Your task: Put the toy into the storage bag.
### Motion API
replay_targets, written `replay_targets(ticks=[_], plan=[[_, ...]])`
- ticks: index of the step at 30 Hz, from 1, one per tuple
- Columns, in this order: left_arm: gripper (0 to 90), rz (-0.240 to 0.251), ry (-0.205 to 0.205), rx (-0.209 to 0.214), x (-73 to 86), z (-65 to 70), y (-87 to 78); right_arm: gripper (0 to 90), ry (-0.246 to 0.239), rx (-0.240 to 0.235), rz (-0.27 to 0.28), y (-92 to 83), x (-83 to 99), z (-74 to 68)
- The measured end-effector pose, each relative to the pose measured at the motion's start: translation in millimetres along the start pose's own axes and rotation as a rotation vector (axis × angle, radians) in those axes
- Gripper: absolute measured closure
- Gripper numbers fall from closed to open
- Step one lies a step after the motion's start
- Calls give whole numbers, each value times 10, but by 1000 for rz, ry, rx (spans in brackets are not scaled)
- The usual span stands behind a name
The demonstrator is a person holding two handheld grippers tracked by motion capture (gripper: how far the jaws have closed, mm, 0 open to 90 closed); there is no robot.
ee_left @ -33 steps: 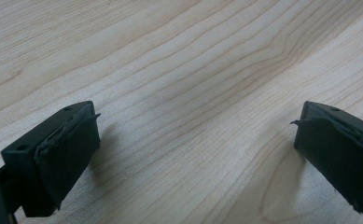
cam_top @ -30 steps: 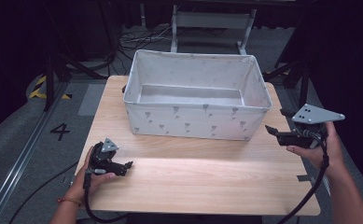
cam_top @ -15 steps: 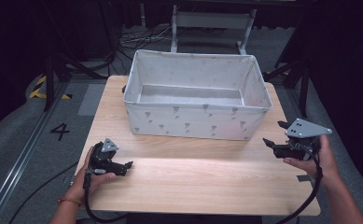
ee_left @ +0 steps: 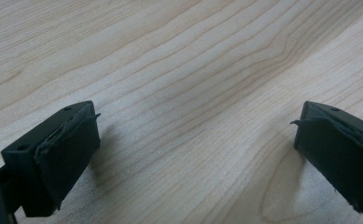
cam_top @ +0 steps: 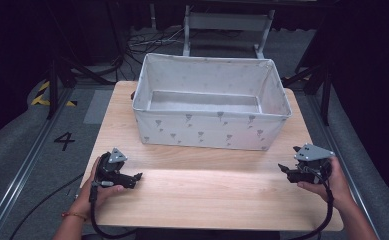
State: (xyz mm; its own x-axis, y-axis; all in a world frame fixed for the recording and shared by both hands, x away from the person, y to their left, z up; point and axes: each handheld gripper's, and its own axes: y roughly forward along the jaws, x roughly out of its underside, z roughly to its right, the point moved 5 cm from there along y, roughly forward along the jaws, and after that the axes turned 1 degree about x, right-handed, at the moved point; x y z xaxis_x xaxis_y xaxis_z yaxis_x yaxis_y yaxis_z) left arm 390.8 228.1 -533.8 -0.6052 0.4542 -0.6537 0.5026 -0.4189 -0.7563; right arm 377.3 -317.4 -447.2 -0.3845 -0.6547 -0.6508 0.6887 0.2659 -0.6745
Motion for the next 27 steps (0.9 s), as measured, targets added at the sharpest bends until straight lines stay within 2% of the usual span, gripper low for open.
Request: replay_targets(ticks=[8,16,21,27], plan=[[5,0,0,0,0,0,0,230,53,-35,-14,135,286,-61],[5,0,0,0,0,0,0,219,113,-55,-4,190,519,-73],[5,-1,-4,-1,2,4,-1,210,134,-60,-2,191,623,-75],[5,-1,-5,-1,2,3,-1,204,214,-88,21,195,820,-57]])
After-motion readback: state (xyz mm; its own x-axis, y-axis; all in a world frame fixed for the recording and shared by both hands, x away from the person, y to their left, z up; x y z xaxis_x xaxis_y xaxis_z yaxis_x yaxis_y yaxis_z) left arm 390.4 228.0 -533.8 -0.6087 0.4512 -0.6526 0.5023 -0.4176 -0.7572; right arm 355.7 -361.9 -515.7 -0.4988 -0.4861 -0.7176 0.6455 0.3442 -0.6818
